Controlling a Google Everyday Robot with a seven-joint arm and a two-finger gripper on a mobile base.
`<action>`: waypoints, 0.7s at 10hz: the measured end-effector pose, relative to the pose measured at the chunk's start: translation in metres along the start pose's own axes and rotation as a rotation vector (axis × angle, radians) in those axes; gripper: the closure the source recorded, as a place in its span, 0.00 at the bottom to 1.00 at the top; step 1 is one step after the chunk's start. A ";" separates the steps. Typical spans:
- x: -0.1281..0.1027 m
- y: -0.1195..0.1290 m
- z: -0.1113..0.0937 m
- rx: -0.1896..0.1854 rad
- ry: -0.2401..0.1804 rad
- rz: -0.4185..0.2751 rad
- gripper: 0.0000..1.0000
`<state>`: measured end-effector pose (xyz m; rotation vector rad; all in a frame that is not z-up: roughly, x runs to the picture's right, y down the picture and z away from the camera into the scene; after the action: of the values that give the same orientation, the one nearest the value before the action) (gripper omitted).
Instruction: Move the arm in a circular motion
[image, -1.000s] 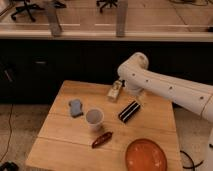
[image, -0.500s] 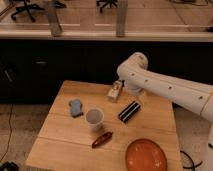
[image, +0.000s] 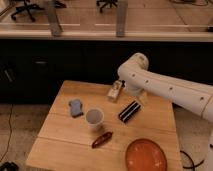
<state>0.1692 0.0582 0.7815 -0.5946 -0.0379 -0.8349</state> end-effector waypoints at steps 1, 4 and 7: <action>-0.001 0.000 0.000 0.001 0.001 -0.009 0.20; -0.002 0.000 0.000 0.002 0.004 -0.029 0.20; -0.004 -0.001 0.001 0.005 0.006 -0.048 0.20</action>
<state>0.1658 0.0604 0.7819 -0.5884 -0.0486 -0.8828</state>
